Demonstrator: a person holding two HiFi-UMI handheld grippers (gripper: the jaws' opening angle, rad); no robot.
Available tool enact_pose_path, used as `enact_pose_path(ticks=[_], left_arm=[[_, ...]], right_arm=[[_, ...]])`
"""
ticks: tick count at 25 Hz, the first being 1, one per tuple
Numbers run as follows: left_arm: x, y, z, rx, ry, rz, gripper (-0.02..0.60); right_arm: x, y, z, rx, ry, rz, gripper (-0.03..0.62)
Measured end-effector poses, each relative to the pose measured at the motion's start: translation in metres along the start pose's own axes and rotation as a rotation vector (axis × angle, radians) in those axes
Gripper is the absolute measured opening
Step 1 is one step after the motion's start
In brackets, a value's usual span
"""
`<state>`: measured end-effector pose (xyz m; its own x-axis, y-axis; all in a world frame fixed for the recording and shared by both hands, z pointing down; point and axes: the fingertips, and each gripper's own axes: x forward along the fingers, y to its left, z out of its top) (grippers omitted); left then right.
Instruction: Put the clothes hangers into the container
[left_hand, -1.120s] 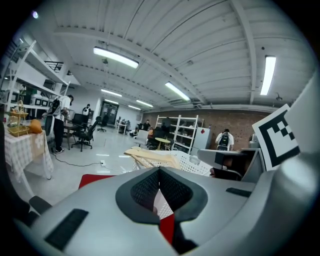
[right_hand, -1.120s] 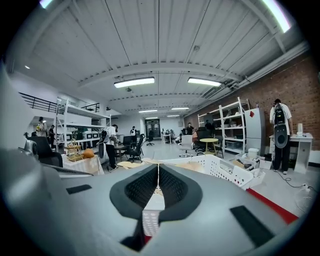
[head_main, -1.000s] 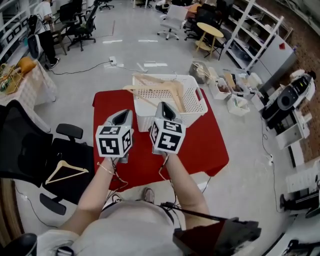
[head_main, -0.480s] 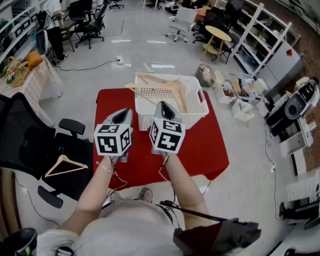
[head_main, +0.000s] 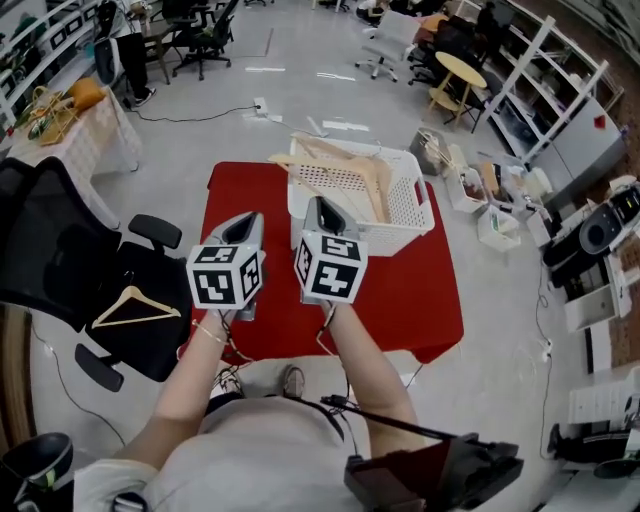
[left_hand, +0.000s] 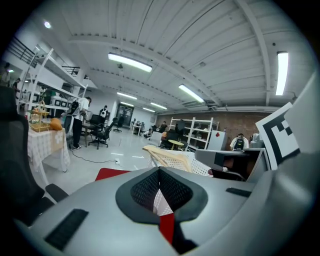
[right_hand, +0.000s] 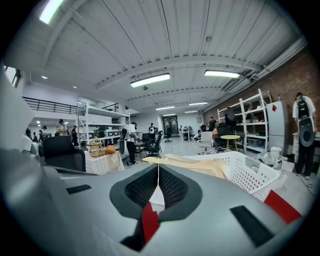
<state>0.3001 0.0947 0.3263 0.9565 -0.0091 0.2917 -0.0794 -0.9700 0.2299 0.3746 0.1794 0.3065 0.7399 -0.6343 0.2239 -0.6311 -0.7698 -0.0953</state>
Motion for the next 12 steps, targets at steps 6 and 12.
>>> enact_pose_path(ticks=[6,12], left_arm=[[-0.037,0.077,-0.015,-0.083,-0.037,0.199,0.000],[-0.143,0.192,-0.046,-0.224,-0.079,0.526,0.000]], right_arm=[[0.039,0.091,-0.014,-0.074,0.040,0.230,0.020],[0.057,0.255,-0.051,-0.154,0.127,0.564,0.020]])
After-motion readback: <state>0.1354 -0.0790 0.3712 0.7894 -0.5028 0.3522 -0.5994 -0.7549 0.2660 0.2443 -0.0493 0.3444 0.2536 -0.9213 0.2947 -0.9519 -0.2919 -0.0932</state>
